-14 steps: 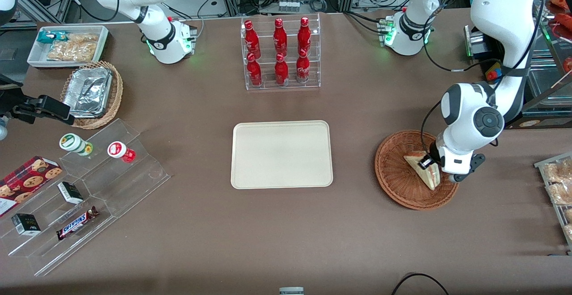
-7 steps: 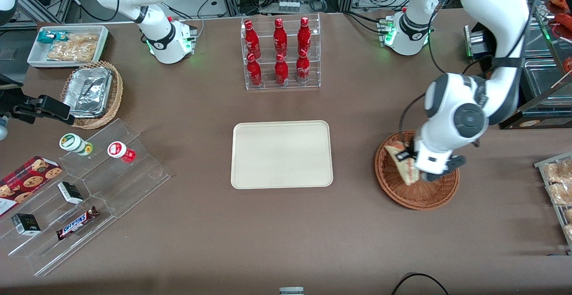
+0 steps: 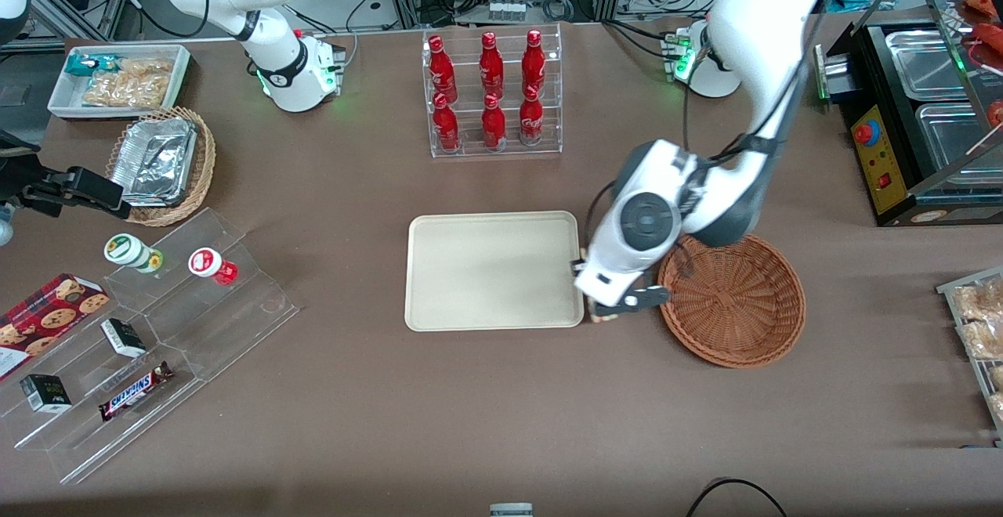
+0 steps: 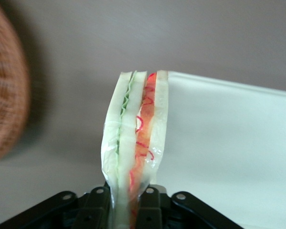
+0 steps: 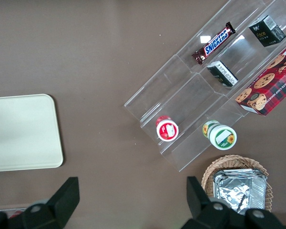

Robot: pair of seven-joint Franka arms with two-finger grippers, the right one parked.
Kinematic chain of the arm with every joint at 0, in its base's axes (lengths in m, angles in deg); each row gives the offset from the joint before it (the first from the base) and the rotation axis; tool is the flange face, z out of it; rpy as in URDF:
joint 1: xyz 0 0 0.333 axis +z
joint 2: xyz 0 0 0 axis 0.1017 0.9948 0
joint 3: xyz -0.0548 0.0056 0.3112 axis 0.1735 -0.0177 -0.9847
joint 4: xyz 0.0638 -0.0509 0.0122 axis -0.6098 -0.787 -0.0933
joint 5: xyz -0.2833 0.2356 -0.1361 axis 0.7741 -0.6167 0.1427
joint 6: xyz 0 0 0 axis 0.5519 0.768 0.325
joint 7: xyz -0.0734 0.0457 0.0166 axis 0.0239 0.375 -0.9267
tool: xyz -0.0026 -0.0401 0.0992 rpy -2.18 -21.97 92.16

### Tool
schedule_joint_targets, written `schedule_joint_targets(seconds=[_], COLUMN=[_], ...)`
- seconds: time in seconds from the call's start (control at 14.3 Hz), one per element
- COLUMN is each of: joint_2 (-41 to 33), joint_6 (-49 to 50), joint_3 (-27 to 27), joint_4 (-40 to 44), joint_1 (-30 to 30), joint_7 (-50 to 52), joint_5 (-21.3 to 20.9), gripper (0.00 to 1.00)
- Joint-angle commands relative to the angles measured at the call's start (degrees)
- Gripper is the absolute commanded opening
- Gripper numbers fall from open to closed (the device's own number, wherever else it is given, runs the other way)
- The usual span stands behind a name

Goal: Place sandwich from basket to tray
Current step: 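Lift the sandwich and carry it with the left gripper over the cream tray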

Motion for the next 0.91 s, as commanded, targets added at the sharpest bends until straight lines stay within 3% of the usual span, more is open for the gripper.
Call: schedule_joint_targets(seconds=[0.0, 0.42, 0.84], joint_2=[4.96, 11.82, 14.29], joint_6=[1.81, -9.25, -10.32], joint_3=[-0.79, -0.97, -1.06], joint_4=[7.55, 10.2, 11.7], joint_1=[-5.24, -14.03, -16.24], joint_7=[3.29, 8.49, 9.2], joint_5=[-0.23, -0.58, -0.58], gripper=[0.17, 0.17, 0.18])
